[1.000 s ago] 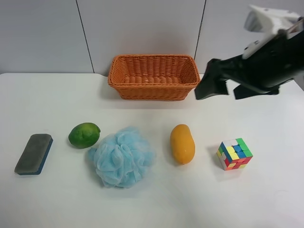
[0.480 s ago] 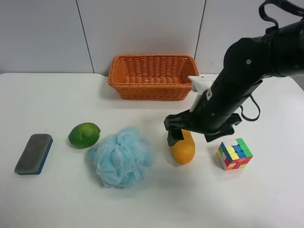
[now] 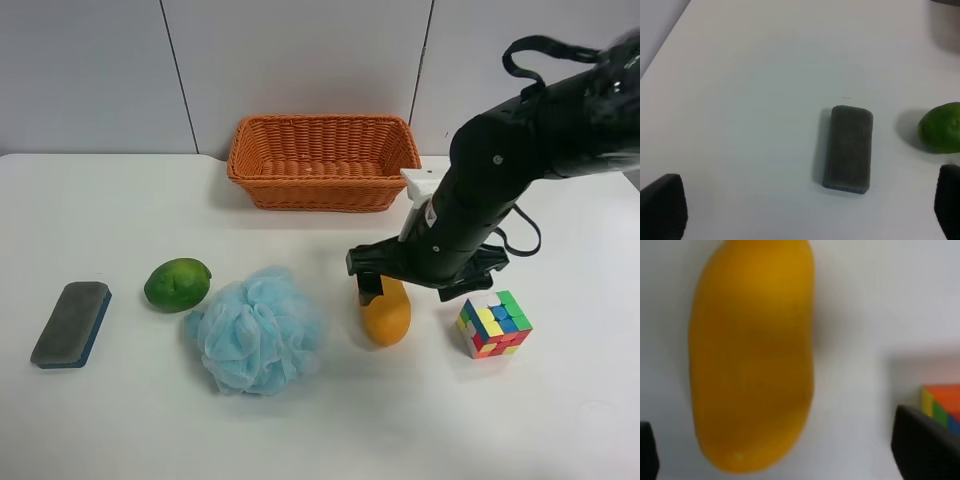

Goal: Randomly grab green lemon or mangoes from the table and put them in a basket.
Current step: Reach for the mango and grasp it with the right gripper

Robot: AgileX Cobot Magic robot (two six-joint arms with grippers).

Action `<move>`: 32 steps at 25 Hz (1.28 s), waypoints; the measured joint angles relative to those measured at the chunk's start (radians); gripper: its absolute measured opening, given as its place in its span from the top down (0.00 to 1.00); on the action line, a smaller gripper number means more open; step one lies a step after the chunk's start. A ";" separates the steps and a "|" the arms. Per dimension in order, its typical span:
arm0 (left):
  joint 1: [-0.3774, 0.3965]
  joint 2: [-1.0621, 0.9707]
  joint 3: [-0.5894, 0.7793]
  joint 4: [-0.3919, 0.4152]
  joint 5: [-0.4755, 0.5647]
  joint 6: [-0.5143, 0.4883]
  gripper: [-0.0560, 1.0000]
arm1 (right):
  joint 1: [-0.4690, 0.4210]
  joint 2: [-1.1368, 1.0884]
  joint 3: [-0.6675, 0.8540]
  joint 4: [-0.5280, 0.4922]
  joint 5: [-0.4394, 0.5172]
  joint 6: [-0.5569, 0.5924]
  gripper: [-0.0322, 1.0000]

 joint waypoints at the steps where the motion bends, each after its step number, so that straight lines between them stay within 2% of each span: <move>1: 0.000 0.000 0.000 0.000 0.000 0.000 0.01 | 0.000 0.016 0.000 0.007 -0.017 0.000 0.08; 17: 0.000 0.000 0.000 0.000 0.000 0.000 0.01 | 0.000 0.164 -0.002 0.023 -0.104 -0.002 0.08; 22: 0.000 0.000 0.000 0.000 0.000 0.000 0.01 | 0.000 0.192 -0.045 0.023 -0.092 -0.007 0.09; 28: 0.000 0.000 0.000 0.000 0.000 0.000 0.01 | 0.003 0.193 -0.086 0.023 -0.050 -0.010 0.19; 32: 0.000 0.000 0.000 0.000 0.000 0.000 0.01 | 0.003 0.193 -0.086 0.014 -0.018 -0.010 0.21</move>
